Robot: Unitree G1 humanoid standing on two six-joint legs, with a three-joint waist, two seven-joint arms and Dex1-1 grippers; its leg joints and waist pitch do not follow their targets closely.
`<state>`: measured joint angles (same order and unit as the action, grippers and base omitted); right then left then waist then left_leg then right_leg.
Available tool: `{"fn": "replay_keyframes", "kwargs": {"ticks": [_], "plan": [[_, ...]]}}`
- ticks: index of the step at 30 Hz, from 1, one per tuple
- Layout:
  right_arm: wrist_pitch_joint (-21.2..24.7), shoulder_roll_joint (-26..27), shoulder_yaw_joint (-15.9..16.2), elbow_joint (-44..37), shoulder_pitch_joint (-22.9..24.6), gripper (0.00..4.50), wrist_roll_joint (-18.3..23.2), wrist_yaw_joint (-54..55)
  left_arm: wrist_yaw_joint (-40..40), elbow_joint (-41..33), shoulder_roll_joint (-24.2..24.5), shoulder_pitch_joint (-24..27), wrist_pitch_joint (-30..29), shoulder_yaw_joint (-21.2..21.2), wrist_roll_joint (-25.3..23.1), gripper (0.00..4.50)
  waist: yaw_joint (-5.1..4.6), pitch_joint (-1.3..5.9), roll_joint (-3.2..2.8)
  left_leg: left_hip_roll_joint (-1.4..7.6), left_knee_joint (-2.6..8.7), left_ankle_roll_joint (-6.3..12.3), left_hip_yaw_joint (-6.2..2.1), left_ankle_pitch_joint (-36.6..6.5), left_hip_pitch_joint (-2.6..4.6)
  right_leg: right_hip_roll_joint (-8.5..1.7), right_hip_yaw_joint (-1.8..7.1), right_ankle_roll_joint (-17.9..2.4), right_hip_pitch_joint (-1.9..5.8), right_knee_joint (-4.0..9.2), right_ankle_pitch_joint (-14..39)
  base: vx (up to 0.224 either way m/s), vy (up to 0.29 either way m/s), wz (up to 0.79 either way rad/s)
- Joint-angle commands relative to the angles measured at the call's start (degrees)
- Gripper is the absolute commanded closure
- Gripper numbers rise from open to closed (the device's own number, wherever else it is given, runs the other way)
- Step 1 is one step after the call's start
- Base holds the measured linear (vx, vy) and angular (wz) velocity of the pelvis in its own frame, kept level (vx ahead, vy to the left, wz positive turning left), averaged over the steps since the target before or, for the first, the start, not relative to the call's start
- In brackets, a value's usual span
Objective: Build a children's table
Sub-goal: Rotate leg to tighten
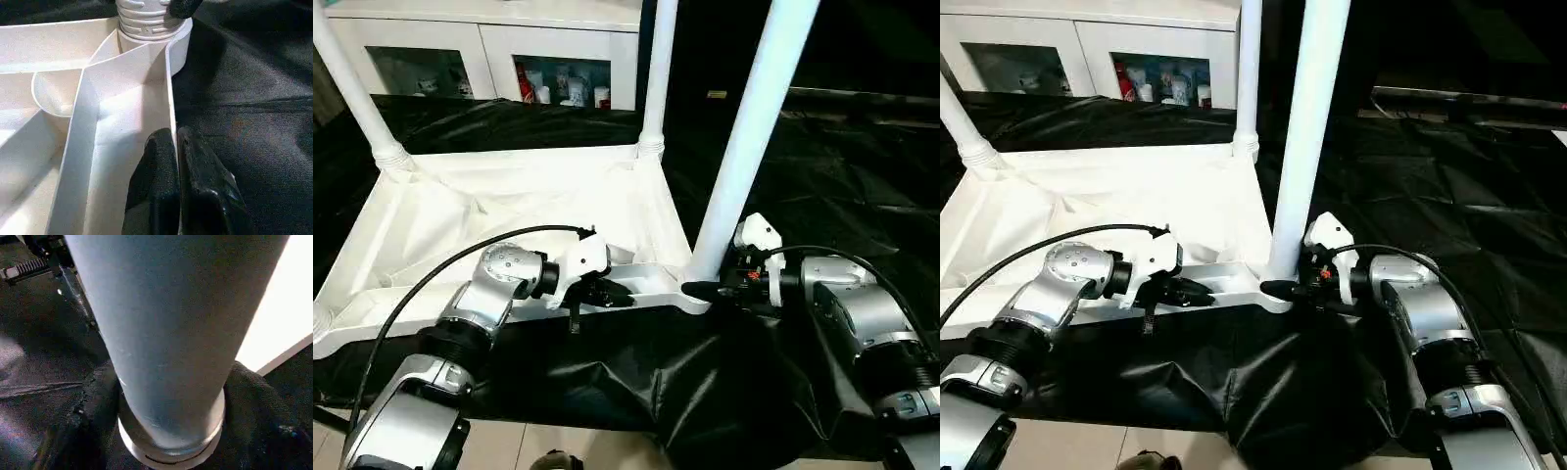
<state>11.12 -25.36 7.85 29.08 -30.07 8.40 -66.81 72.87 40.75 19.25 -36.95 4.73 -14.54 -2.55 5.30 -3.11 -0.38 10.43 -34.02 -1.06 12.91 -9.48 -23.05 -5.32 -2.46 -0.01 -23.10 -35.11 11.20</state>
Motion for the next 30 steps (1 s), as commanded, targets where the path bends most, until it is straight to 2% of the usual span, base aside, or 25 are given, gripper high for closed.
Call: {"fn": "replay_keyframes", "kwargs": {"ticks": [1,6,7,8,9,10,11,12,13,14,15,16,19,20,22,24,25,26,27,28,30], "plan": [[0.7,-0.3,1.2,-2.0,0.2,1.79,-0.1,-1.3,-0.1,-2.3,-0.7,-0.5,0.3,0.8,2.4,4.50,0.12,4.03,0.93,3.38,3.71,3.05,-1.80,-10.7,2.09,-3.46,1.92,-14.0,2.03,3.64,7.7,0.000,0.000,0.00],[1.2,1.1,0.5,-1.3,1.6,1.81,-0.6,2.7,-4.0,-0.6,-1.8,-1.4,0.0,1.3,1.4,4.50,0.14,4.00,1.12,3.33,3.65,3.34,-1.81,-10.4,2.06,-3.59,1.91,-13.9,1.98,3.69,8.1,0.000,0.000,0.00],[2.0,3.6,-1.0,1.1,2.1,1.81,-1.9,10.3,-11.3,2.8,-3.7,-3.5,-0.8,2.2,-0.5,4.50,-0.13,3.96,1.17,3.26,3.68,2.88,-1.76,-10.8,2.20,-3.48,2.02,-13.7,1.69,3.86,9.0,0.000,0.000,0.00],[2.1,4.1,-1.3,1.5,2.1,1.81,-2.0,11.5,-12.3,3.2,-4.1,-3.8,-0.9,2.3,-0.7,4.50,-0.19,3.87,1.17,3.18,3.79,2.13,-1.93,-11.9,2.27,-3.65,2.00,-13.3,1.76,4.16,11.2,0.000,0.000,0.00],[3.5,7.7,-3.7,4.2,2.4,1.81,-2.4,21.1,-20.2,6.3,-6.7,-6.0,-1.8,3.1,-2.0,4.50,-0.36,3.87,1.23,3.14,3.83,1.79,-1.88,-12.1,2.20,-3.59,2.08,-13.1,1.64,4.14,11.8,0.000,0.000,0.00],[4.8,10.8,-6.1,5.9,2.5,1.81,-1.6,27.8,-24.3,7.8,-8.8,-7.2,-3.3,3.6,-2.2,4.50,-0.54,3.81,1.19,3.09,3.99,0.58,-1.96,-13.1,2.50,-3.54,2.15,-12.8,1.36,4.35,13.3,0.000,0.000,0.00],[4.8,10.8,-6.1,5.9,2.5,1.81,-1.6,27.8,-24.3,7.8,-8.8,-7.2,-3.3,3.6,-2.2,4.50,-0.60,3.86,1.22,3.11,4.07,-0.02,-2.05,-13.6,2.59,-3.65,2.12,-12.6,1.39,4.43,14.1,0.000,0.000,0.00],[5.7,12.9,-7.8,7.0,2.6,1.81,-1.0,32.3,-27.0,8.7,-10.2,-8.1,-4.4,3.9,-2.3,4.50,-0.65,3.90,1.38,3.02,4.20,-0.37,-2.22,-13.6,2.40,-3.74,2.05,-11.9,1.70,4.51,14.8,0.000,0.000,0.00],[5.7,12.9,-7.8,7.0,2.6,1.82,-1.0,32.3,-27.0,8.7,-10.2,-8.1,-4.4,3.9,-2.3,4.50,-0.54,3.88,1.36,3.02,4.15,-0.21,-2.17,-14.2,2.61,-3.72,2.08,-11.5,1.56,4.73,14.7,0.000,0.000,0.00],[6.2,15.5,-9.6,8.5,2.3,1.82,-0.4,37.6,-29.2,9.6,-12.1,-9.0,-5.7,4.0,-2.4,4.50,-0.74,3.77,0.88,2.98,4.24,-0.17,-2.14,-14.7,2.57,-3.71,2.17,-11.5,1.44,4.88,14.6,0.000,0.000,0.00],[6.0,16.9,-10.3,9.4,2.0,1.82,0.0,39.9,-30.3,10.1,-13.0,-9.4,-6.0,3.8,-2.6,4.50,-0.74,3.77,0.88,2.98,4.24,-0.17,-2.14,-14.7,2.57,-3.71,2.17,-11.5,1.44,4.88,14.6,0.000,0.000,0.00],[5.0,21.2,-12.0,12.2,0.7,1.82,1.1,46.3,-33.1,11.4,-15.9,-10.5,-6.8,3.0,-3.4,4.50,-0.94,3.80,0.45,2.88,4.40,-1.04,-2.26,-16.2,2.72,-3.70,2.21,-10.9,1.26,5.09,15.7,0.000,0.000,0.00],[4.4,23.0,-11.7,13.4,-0.2,1.82,0.8,48.4,-34.1,11.9,-17.1,-11.0,-6.9,2.3,-4.0,4.50,-1.01,3.82,0.66,2.90,4.55,-1.39,-2.38,-17.0,2.71,-3.62,2.10,-10.4,1.52,5.22,15.2,0.000,0.000,0.00],[1.6,24.0,-8.6,13.3,-1.2,1.82,-1.4,46.6,-34.1,12.4,-18.2,-11.6,-6.3,1.5,-4.6,4.50,-0.96,3.77,0.28,2.86,4.57,-1.35,-2.43,-17.6,2.70,-3.65,2.09,-10.3,1.50,5.26,15.4,0.000,0.000,0.00],[-0.5,23.5,-6.2,12.4,-1.3,1.82,-3.1,43.5,-33.7,12.7,-18.3,-11.9,-5.9,1.5,-4.6,4.50,-0.94,3.79,0.65,2.81,4.59,-1.30,-2.44,-18.5,2.71,-3.70,2.12,-9.5,1.53,5.47,16.5,0.000,0.000,0.00],[-0.8,23.4,-6.4,11.4,-1.2,1.13,-3.2,41.7,-33.7,13.6,-18.1,-12.4,-5.2,1.9,-4.7,4.50,-0.88,3.76,0.64,2.83,4.64,-1.05,-2.46,-18.6,2.71,-3.69,2.13,-9.3,1.54,5.55,16.9,0.000,0.000,0.00],[-0.8,23.4,-6.4,11.4,-1.2,1.11,-3.2,41.7,-33.7,13.6,-18.1,-12.4,-5.2,1.9,-4.7,4.50,-0.85,3.75,0.66,2.87,4.68,-0.94,-2.51,-18.5,2.62,-3.69,2.12,-9.3,1.63,5.49,16.7,0.000,0.000,0.00],[-0.9,23.0,-6.7,10.8,-1.2,1.07,-2.9,40.9,-33.4,13.8,-17.7,-12.5,-4.8,1.9,-4.6,4.50,-0.86,3.75,1.02,2.89,4.71,-0.76,-2.47,-18.3,2.56,-3.64,2.11,-9.4,1.65,5.50,16.5,0.000,0.000,0.00],[-1.3,21.8,-6.7,9.8,-1.1,0.99,-2.5,39.0,-32.7,13.7,-17.1,-12.2,-4.4,1.8,-4.6,4.50,-0.81,3.74,0.94,2.88,4.69,-0.57,-2.49,-18.3,2.54,-3.68,2.10,-9.4,1.68,5.43,16.4,0.000,0.000,0.00],[-1.4,20.4,-6.8,8.9,-1.0,0.99,-1.9,37.0,-31.7,13.7,-16.3,-12.0,-4.0,1.7,-4.6,4.50,-0.79,3.72,1.10,2.95,4.72,0.10,-2.61,-17.8,2.29,-3.77,2.04,-9.2,1.95,5.39,16.3,0.000,0.000,0.00],[-2.0,16.9,-6.3,7.5,-0.9,0.99,-1.3,31.8,-28.7,12.9,-14.7,-11.3,-3.2,1.5,-4.5,4.50,-0.96,3.73,1.23,2.93,4.65,0.56,-2.53,-17.4,2.24,-3.71,2.01,-9.4,2.00,5.38,16.0,0.000,0.000,0.00]]}}
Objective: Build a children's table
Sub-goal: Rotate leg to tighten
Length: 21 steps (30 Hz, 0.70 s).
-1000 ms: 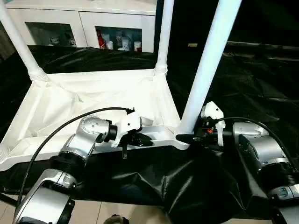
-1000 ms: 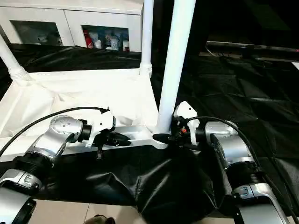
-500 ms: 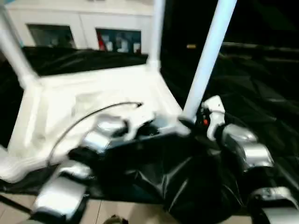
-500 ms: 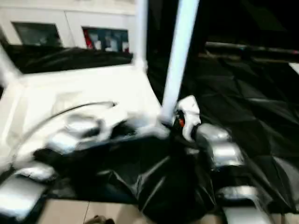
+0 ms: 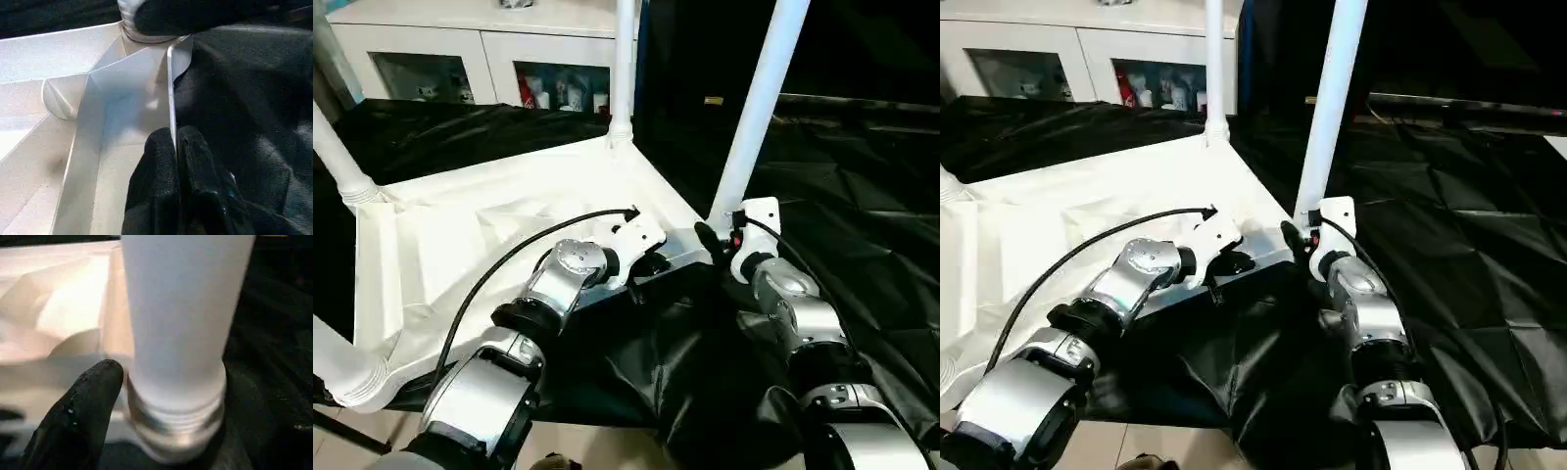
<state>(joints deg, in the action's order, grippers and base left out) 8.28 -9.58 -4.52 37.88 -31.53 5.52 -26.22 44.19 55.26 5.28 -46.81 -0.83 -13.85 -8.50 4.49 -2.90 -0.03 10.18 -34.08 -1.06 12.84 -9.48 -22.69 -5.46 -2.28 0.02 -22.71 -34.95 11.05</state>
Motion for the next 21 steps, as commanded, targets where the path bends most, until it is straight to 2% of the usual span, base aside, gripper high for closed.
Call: {"fn": "replay_keyframes", "kwargs": {"ticks": [1,3,6,9,10,11,15,18,21], "plan": [[0.7,-0.1,6.1,-1.6,0.6,0.99,1.7,-10.7,1.0,-1.8,-0.1,-1.1,2.6,0.7,1.5,4.50,-0.13,3.58,0.84,3.16,4.55,0.97,-2.35,-16.8,1.86,-3.61,1.88,-9.8,1.63,5.17,15.4,0.000,0.000,0.00],[0.1,-3.6,6.8,-2.7,0.8,0.99,1.8,-16.7,5.2,-2.8,1.6,-0.3,2.8,0.3,1.9,4.50,-0.26,3.61,1.02,3.12,4.39,1.70,-2.39,-15.7,1.63,-3.69,1.79,-10.5,1.84,5.06,14.5,0.000,0.000,0.00],[1.0,-7.8,7.1,-5.3,1.5,0.99,3.0,-25.0,12.1,-4.7,4.1,1.0,3.7,-0.2,3.2,4.50,-0.28,3.89,0.88,3.22,3.91,3.86,-2.19,-11.8,1.17,-3.57,1.68,-12.5,2.12,4.24,8.2,0.000,0.000,0.00],[2.3,-11.2,7.7,-7.3,2.1,0.99,3.9,-31.2,20.3,-8.1,6.2,3.0,5.4,0.0,6.4,4.50,-0.12,3.95,0.85,3.42,3.68,5.30,-1.95,-9.6,1.15,-3.20,1.44,-14.4,2.25,3.62,4.4,0.000,0.000,0.00],[2.4,-13.2,8.7,-8.0,2.5,0.99,4.1,-34.6,24.4,-10.0,8.0,4.1,5.9,-0.8,7.1,4.50,0.02,4.06,0.72,3.62,3.56,5.74,-1.90,-9.1,1.27,-3.22,1.36,-15.6,2.17,3.24,2.8,0.000,0.000,0.00],[2.3,-13.7,8.9,-8.0,2.6,0.99,4.2,-35.5,25.4,-10.3,8.4,4.3,6.0,-1.1,7.1,4.50,0.05,4.02,0.66,3.66,3.56,5.87,-1.83,-8.9,1.34,-3.20,1.40,-15.8,2.05,3.29,2.6,0.000,0.000,0.00],[1.7,-15.9,10.3,-8.1,2.4,0.99,3.9,-39.3,30.5,-12.7,11.4,5.7,5.3,-1.9,8.0,4.50,1.07,3.81,0.44,3.91,3.68,4.22,-1.56,-11.4,2.06,-3.33,1.60,-16.2,1.39,3.63,6.1,0.000,0.000,0.00],[1.7,-16.1,10.4,-8.1,2.2,0.99,3.9,-40.4,31.3,-13.4,12.2,6.2,5.3,-2.0,8.2,4.50,1.68,3.61,0.38,4.06,4.12,1.85,-1.59,-14.4,2.39,-3.33,1.67,-14.9,1.14,3.89,9.8,0.000,0.000,0.00],[2.0,-16.4,10.5,-8.5,2.1,0.99,3.8,-41.7,32.3,-14.8,13.1,6.9,4.9,-1.8,8.5,4.50,1.70,3.61,0.48,4.06,4.39,0.53,-1.79,-15.4,2.16,-3.52,1.72,-14.1,1.37,3.83,10.9,0.000,0.000,0.00]]}}
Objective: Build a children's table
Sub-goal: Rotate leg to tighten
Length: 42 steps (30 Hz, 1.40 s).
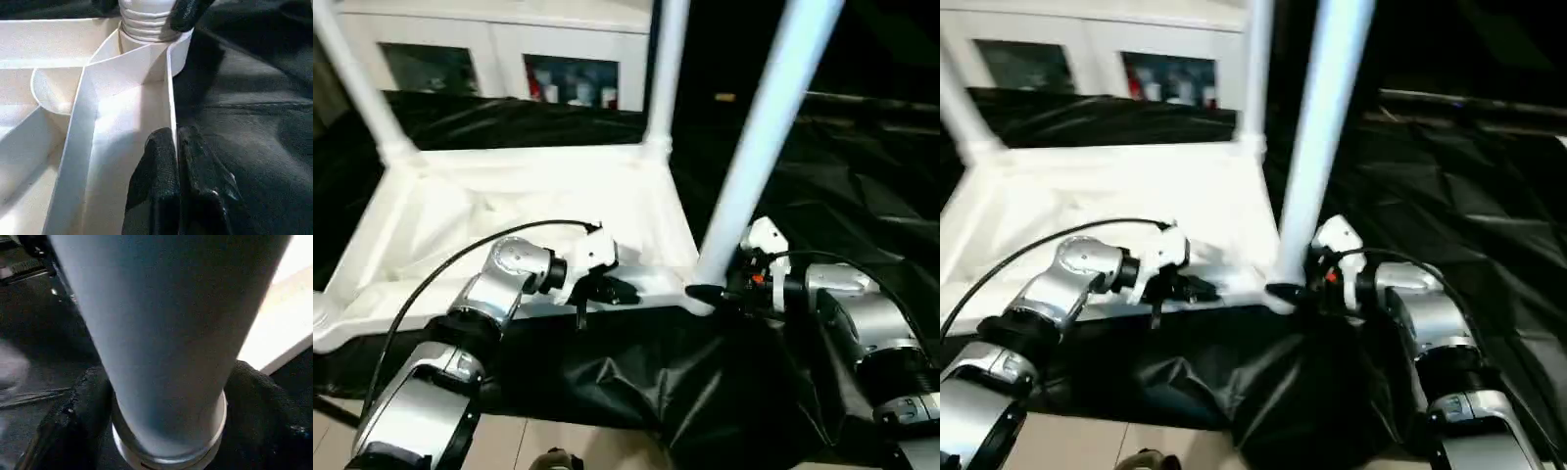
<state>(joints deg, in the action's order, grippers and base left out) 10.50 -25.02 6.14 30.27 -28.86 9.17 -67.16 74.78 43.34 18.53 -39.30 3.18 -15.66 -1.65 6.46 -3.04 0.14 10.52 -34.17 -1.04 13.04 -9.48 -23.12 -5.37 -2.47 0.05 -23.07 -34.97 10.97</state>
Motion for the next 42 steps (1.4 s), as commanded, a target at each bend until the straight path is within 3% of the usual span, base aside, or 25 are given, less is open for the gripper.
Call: {"fn": "replay_keyframes", "kwargs": {"ticks": [1,5,7,14,19,24,25,26,27,30,32,33,34,38,40,41,42], "plan": [[0.0,-1.0,0.1,-1.0,-0.7,1.15,0.3,-1.2,1.9,-3.3,0.0,-0.4,0.7,0.2,1.7,4.50,-0.39,3.77,0.58,3.65,4.49,0.27,-1.97,-15.7,2.61,-3.62,1.94,-13.7,1.70,3.94,11.2,0.000,0.000,0.00],[0.2,-1.0,0.6,-1.0,-1.0,1.36,0.7,-1.7,2.1,-3.7,0.1,-0.3,0.5,0.3,1.8,4.50,-0.29,3.87,0.59,3.50,4.21,1.07,-1.90,-13.5,2.39,-3.63,1.95,-13.7,1.80,3.76,9.5,0.000,0.000,0.00],[0.2,-0.9,1.2,-0.8,-1.1,1.68,0.6,-2.1,1.8,-3.8,0.1,-0.4,0.5,0.4,2.0,4.50,-0.29,3.94,0.58,3.48,4.12,1.41,-1.89,-12.5,2.38,-3.57,1.91,-13.9,1.82,3.60,8.4,0.000,0.000,0.00],[1.1,-0.3,1.3,-1.6,0.3,1.83,0.3,-1.8,-1.1,-3.1,-0.4,-0.7,0.6,0.8,1.3,4.50,-0.31,3.91,0.56,3.47,4.08,1.43,-1.86,-13.1,2.45,-3.57,1.92,-13.9,1.78,3.73,9.4,0.000,0.000,0.00],[3.7,4.8,-0.5,2.5,1.8,1.84,-3.1,14.9,-17.9,3.6,-4.8,-4.7,-2.7,3.6,-1.4,4.50,-0.66,3.82,0.70,3.25,4.23,0.12,-1.99,-13.7,2.54,-3.57,2.01,-13.1,1.59,4.05,11.7,0.000,0.000,0.00],[5.3,12.4,-4.0,6.8,1.7,1.84,-4.0,32.0,-27.4,7.6,-10.6,-7.0,-4.9,4.0,-2.1,4.50,-1.16,3.60,0.72,3.08,4.55,-1.29,-2.37,-16.7,2.77,-3.87,2.08,-10.9,1.43,5.08,18.0,0.000,0.000,0.00],[5.4,14.9,-4.6,7.8,1.5,1.84,-4.2,36.5,-29.9,8.7,-12.7,-7.7,-5.5,3.9,-2.3,4.50,-1.80,3.28,0.30,3.09,4.88,-2.35,-2.46,-19.2,2.97,-3.56,2.09,-10.3,0.90,5.36,19.7,0.000,0.000,0.00],[5.8,17.5,-5.5,8.7,1.0,1.84,-3.6,40.3,-32.2,9.8,-14.5,-8.3,-5.3,3.4,-3.0,4.50,-2.00,3.39,0.42,3.00,4.91,-3.13,-2.65,-21.1,3.29,-3.66,2.06,-9.8,0.92,5.54,21.6,0.000,0.000,0.00],[5.9,19.1,-5.9,9.1,0.5,1.84,-3.2,42.0,-33.2,10.3,-15.4,-8.6,-5.3,3.1,-3.4,4.50,-2.04,3.37,0.06,2.96,4.93,-3.35,-2.79,-21.7,3.28,-3.75,2.11,-9.7,0.95,5.57,22.1,0.000,0.000,0.00],[5.8,22.3,-6.1,9.9,-0.8,1.84,-2.9,44.8,-34.6,11.5,-17.1,-9.5,-4.9,2.4,-4.0,4.50,-2.40,3.19,0.11,2.88,5.17,-3.43,-2.91,-23.7,3.31,-3.74,2.12,-8.7,0.86,6.06,23.7,0.000,0.000,0.00],[3.7,24.0,-5.2,10.2,-1.9,1.84,-4.0,45.2,-35.1,12.3,-18.0,-10.3,-4.5,2.3,-4.1,4.50,-2.67,2.96,-0.13,2.71,5.20,-3.95,-3.13,-27.9,4.11,-3.84,1.92,-7.5,0.48,6.96,28.3,0.000,0.000,0.00],[2.4,24.1,-4.6,9.9,-2.1,1.84,-4.4,44.4,-35.0,12.4,-18.1,-10.5,-4.4,2.4,-4.1,4.50,-2.67,3.16,-0.14,2.81,5.41,-4.00,-3.29,-28.1,4.24,-3.87,1.85,-7.1,0.72,7.03,28.0,0.000,0.000,0.00],[2.2,24.1,-4.5,9.8,-2.1,1.28,-4.4,44.0,-34.9,12.4,-18.1,-10.5,-4.3,2.4,-4.1,4.50,-2.75,3.25,-0.06,2.93,5.71,-3.81,-3.36,-26.7,3.84,-3.78,1.89,-7.4,1.07,6.79,25.3,0.000,0.000,0.00],[1.2,22.3,-5.2,8.1,-2.5,1.11,-3.1,40.2,-32.1,12.5,-16.8,-10.3,-2.4,2.6,-4.2,4.50,-2.88,3.43,-0.07,2.95,5.80,-3.08,-3.11,-24.4,3.43,-3.62,2.09,-9.1,1.33,6.12,19.3,0.000,0.000,0.00],[2.4,20.1,-4.5,6.0,-2.0,1.01,-1.8,34.9,-29.4,11.8,-15.8,-9.7,-1.7,2.5,-3.8,4.50,-2.95,3.51,0.02,2.92,5.72,-2.22,-2.99,-22.7,3.09,-3.65,2.09,-9.8,1.72,5.89,17.2,0.000,0.000,0.00],[2.3,18.4,-3.6,4.6,-1.5,1.01,-1.5,31.6,-27.4,11.2,-15.1,-9.3,-0.7,2.2,-3.6,4.50,-2.63,3.50,0.32,2.98,5.46,-0.75,-2.81,-20.9,3.00,-3.86,2.18,-10.1,1.95,5.90,16.5,0.000,0.000,0.00],[2.0,17.0,-2.9,3.6,-1.1,1.01,-1.5,29.0,-25.8,10.9,-14.5,-9.0,0.2,2.0,-3.5,4.50,-2.63,3.50,0.32,2.98,5.46,-0.75,-2.81,-20.9,3.00,-3.86,2.18,-10.1,1.95,5.90,16.5,0.000,0.000,0.00]]}}
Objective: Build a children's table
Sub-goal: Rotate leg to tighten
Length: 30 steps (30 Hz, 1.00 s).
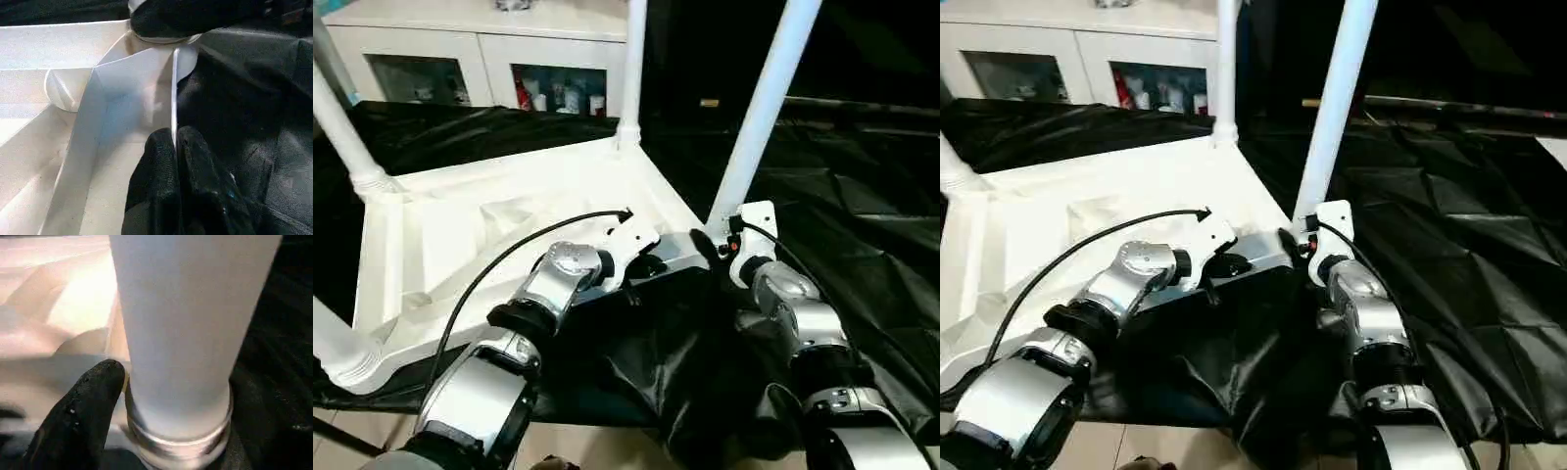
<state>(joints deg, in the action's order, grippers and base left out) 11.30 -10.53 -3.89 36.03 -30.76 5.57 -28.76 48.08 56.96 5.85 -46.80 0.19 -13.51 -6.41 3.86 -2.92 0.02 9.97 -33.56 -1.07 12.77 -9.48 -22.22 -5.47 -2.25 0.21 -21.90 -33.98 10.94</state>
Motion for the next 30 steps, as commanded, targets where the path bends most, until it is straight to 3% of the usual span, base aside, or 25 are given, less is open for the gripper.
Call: {"fn": "replay_keyframes", "kwargs": {"ticks": [1,4,5,7,12,15,20,24,30], "plan": [[0.9,0.4,8.0,-3.6,1.4,1.01,2.4,-13.2,3.0,-3.4,-0.9,-1.0,3.5,-0.5,1.5,4.50,0.17,3.39,0.59,3.53,4.65,0.45,-2.44,-19.0,1.77,-3.90,1.98,-10.4,1.14,4.79,15.5,0.000,0.000,0.00],[0.9,-5.8,9.0,-6.9,2.6,1.01,3.8,-22.9,10.5,-6.4,2.4,1.4,6.3,-1.5,2.6,4.50,0.48,3.50,0.55,3.78,4.49,2.00,-2.36,-15.8,1.43,-3.84,1.85,-11.4,1.42,4.33,12.8,0.000,0.000,0.00],[1.3,-7.9,9.1,-7.5,2.6,1.01,3.9,-25.9,13.9,-8.0,3.9,2.5,6.3,-1.8,3.4,4.50,0.63,3.67,0.47,3.81,4.27,2.55,-2.13,-13.9,1.43,-3.59,1.72,-12.6,1.53,3.87,9.9,0.000,0.000,0.00],[1.7,-10.0,9.5,-8.3,2.7,1.01,4.0,-29.1,17.2,-9.6,5.5,3.6,6.5,-2.2,4.0,4.50,0.85,3.97,0.58,3.90,3.79,4.07,-1.85,-10.0,1.32,-3.44,1.61,-15.0,1.58,2.89,3.4,0.000,0.000,0.00],[3.3,-13.3,10.3,-9.2,2.8,1.01,4.4,-35.1,22.6,-12.3,8.8,5.4,6.9,-2.1,4.8,4.50,1.58,4.55,0.64,3.83,2.83,7.03,-1.58,-4.1,1.12,-3.31,1.51,-17.4,1.48,1.53,-5.5,0.000,0.000,0.00],[3.2,-14.6,10.9,-8.9,2.5,1.01,4.5,-37.5,24.9,-14.4,10.5,6.7,6.8,-1.5,5.4,4.50,1.68,4.02,0.56,4.01,3.12,6.13,-1.55,-8.5,1.18,-3.42,1.48,-17.0,1.11,2.09,0.9,0.000,0.000,0.00],[3.7,-14.5,11.7,-9.1,2.3,1.39,4.4,-39.1,25.8,-15.9,11.4,7.4,6.1,-1.6,5.9,4.50,1.47,3.57,0.75,4.07,3.66,2.17,-1.71,-13.5,1.38,-3.55,1.81,-14.9,0.75,2.90,10.3,0.000,0.000,0.00],[3.8,-14.3,11.8,-9.3,2.4,1.71,4.7,-39.3,25.9,-16.7,11.5,7.8,5.8,-1.4,5.8,4.50,1.41,3.63,0.82,4.04,3.71,1.35,-1.74,-13.6,1.46,-3.54,1.90,-14.2,0.68,2.89,10.6,0.000,0.000,0.00],[4.5,-13.2,11.2,-10.1,4.2,1.80,4.6,-36.6,23.0,-16.2,10.9,7.6,5.3,-1.2,5.1,4.50,1.46,3.86,1.04,3.84,3.32,3.10,-1.57,-10.5,1.28,-3.34,1.80,-15.0,0.85,2.43,5.8,0.000,0.000,0.00]]}}
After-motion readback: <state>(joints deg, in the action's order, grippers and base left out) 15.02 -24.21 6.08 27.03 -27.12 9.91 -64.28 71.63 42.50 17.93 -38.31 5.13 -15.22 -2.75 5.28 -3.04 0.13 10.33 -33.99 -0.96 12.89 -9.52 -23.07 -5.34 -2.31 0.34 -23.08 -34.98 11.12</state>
